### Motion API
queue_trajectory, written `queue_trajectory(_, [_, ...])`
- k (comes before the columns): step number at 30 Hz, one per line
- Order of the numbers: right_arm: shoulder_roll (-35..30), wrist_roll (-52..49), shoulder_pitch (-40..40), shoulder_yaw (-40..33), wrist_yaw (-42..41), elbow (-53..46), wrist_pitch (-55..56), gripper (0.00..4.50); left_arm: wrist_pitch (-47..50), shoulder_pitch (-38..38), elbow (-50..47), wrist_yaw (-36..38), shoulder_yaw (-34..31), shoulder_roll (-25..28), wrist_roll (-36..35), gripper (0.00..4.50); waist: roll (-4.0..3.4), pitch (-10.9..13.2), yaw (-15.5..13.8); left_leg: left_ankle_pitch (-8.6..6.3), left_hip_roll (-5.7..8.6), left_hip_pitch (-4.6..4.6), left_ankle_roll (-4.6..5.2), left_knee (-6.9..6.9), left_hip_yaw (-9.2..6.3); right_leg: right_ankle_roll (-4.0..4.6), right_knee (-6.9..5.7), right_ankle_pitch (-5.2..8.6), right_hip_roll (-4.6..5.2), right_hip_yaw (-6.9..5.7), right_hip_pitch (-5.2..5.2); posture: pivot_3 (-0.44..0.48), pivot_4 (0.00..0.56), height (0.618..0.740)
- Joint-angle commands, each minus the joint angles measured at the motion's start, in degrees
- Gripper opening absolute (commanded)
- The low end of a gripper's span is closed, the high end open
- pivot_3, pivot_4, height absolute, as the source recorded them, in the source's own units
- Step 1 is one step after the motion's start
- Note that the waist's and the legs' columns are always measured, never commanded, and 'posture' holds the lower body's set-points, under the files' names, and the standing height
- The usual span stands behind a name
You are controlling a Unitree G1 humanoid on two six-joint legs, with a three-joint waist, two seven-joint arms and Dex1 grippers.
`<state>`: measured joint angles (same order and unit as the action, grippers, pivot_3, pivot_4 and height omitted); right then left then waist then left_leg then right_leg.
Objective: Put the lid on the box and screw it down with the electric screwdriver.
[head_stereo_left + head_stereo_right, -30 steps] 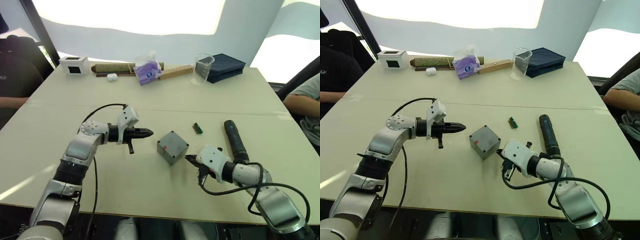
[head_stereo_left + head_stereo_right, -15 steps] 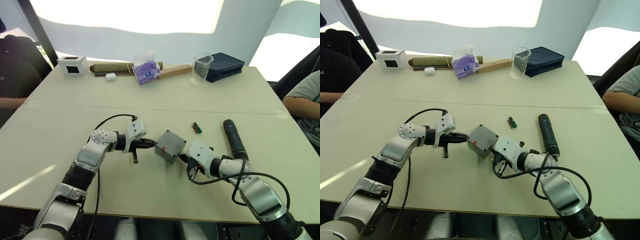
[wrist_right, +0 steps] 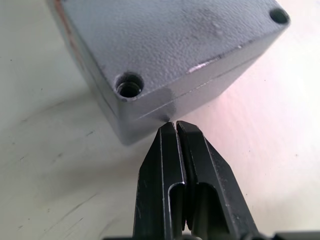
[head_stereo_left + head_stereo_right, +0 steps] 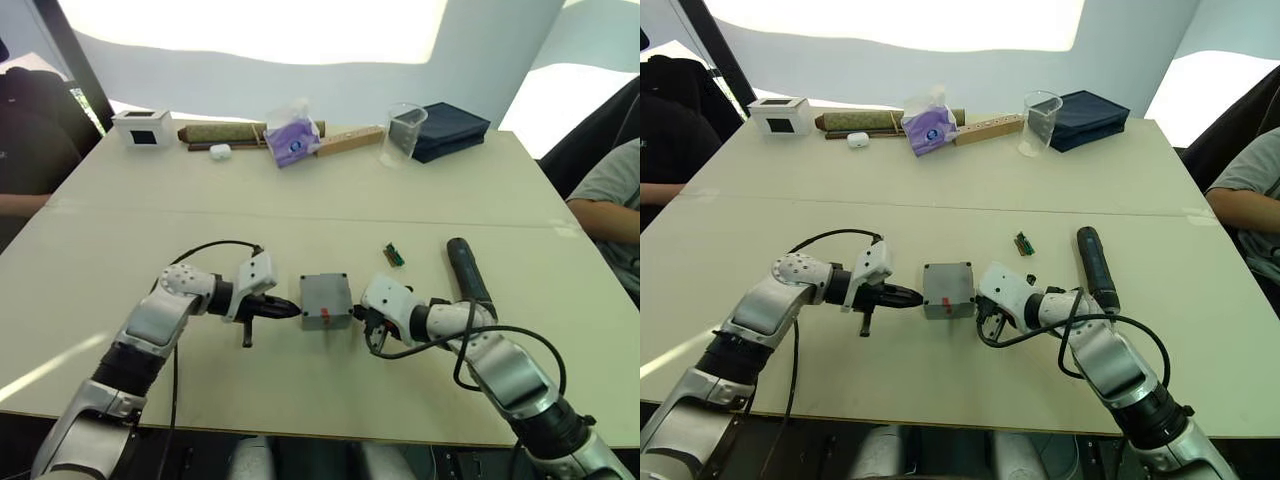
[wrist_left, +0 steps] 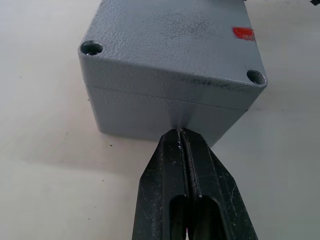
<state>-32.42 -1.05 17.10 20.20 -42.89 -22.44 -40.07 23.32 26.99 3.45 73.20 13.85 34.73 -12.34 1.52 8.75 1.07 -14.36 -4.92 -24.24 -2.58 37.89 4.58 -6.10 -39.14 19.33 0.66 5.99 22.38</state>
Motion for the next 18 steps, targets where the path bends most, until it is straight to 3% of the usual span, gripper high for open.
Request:
queue_trajectory(1, [0.6, -0.2, 1.1, 1.9, -1.3, -0.4, 3.1, 0.03, 0.8, -0.7, -3.6, 0.0, -1.1, 0.5, -2.2, 0.0, 0.0, 0.0, 0.0, 0.0, 0.0, -0.07, 0.0, 0.0, 0.0, -0.01, 0.0, -0.01, 0.0, 0.0, 0.07, 0.0, 0.15, 0.74])
queue_trajectory(18, [-1.0, -0.6, -0.1, 0.8, -3.3, -1.8, 2.7, 0.03, 0.5, -1.5, -3.8, -0.9, -2.6, 3.4, -2.2, 0.0, -0.01, 0.0, 0.0, 0.0, 0.0, -0.17, 0.0, 0.0, 0.01, -0.01, 0.0, 0.0, 0.0, -0.01, 0.18, 0.0, 0.15, 0.74])
